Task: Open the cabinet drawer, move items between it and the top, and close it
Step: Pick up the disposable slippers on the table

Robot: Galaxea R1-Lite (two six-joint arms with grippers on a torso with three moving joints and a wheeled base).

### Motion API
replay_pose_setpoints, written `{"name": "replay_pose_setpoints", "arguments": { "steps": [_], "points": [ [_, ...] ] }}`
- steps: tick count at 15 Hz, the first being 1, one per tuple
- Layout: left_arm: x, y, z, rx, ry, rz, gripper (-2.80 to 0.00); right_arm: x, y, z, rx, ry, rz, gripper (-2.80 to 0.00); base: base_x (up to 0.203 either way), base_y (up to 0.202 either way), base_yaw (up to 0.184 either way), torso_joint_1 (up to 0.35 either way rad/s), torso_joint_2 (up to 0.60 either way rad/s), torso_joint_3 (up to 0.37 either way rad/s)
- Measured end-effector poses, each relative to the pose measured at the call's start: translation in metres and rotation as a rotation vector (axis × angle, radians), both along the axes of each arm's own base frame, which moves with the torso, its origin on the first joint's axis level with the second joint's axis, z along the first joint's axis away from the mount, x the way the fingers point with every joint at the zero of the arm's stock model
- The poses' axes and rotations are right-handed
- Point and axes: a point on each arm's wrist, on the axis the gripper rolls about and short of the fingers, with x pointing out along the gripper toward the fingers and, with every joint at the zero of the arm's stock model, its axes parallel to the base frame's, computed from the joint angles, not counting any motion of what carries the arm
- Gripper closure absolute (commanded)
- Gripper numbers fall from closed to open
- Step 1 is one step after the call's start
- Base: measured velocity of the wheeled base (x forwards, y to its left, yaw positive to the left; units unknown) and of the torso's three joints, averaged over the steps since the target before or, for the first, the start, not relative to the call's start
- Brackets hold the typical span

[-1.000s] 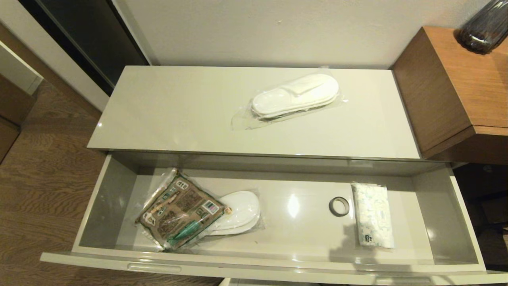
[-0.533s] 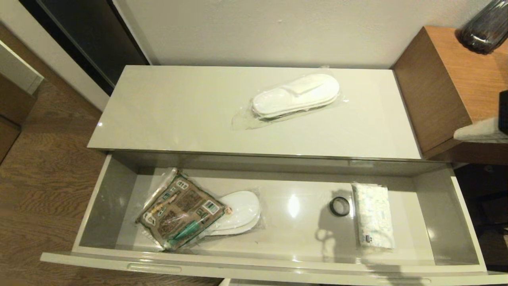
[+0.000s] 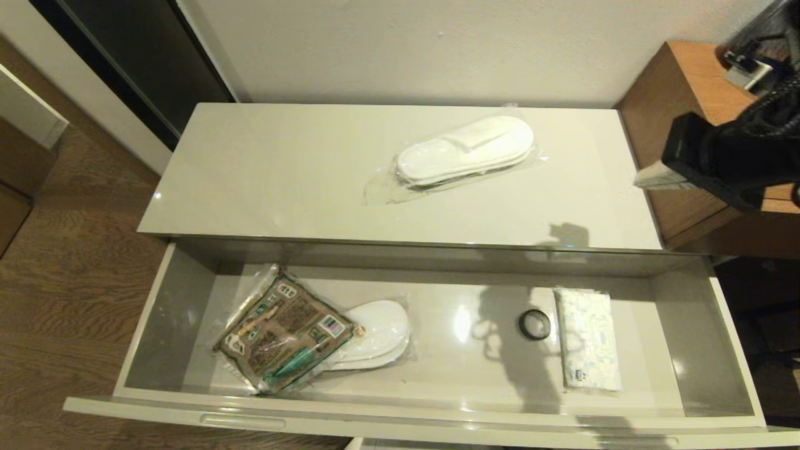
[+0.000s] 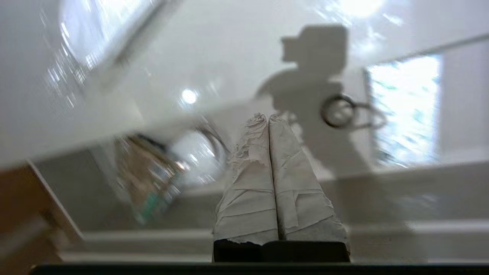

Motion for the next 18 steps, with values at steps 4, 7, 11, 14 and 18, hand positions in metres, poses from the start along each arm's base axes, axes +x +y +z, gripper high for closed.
{"name": "replay_pose_setpoints", "arguments": {
  "steps": [4,7,11,14,18],
  "points": [
    [0.000,0.000,0.000,0.000,0.000,-0.001,0.00,0.056,0.037,-0.004,0.084,-0.113,-0.066,-2.80,0.000,0.000,0.000,0.000,0.00,0.000],
    [0.000,0.000,0.000,0.000,0.000,0.000,0.00,0.095,0.061,-0.023,0.067,-0.138,-0.066,-2.80,0.000,0.000,0.000,0.000,0.00,0.000],
    [0.000,0.000,0.000,0.000,0.000,0.000,0.00,0.138,0.075,-0.060,0.053,-0.102,-0.082,-2.80,0.000,0.000,0.000,0.000,0.00,0.000],
    [0.000,0.000,0.000,0.000,0.000,0.000,0.00,0.167,0.066,-0.083,0.077,-0.102,-0.126,-2.80,0.000,0.000,0.000,0.000,0.00,0.000],
    [0.000,0.000,0.000,0.000,0.000,-0.001,0.00,0.182,0.051,-0.096,0.164,-0.067,-0.155,-2.80,0.000,0.000,0.000,0.000,0.00,0.000]
  ]
}}
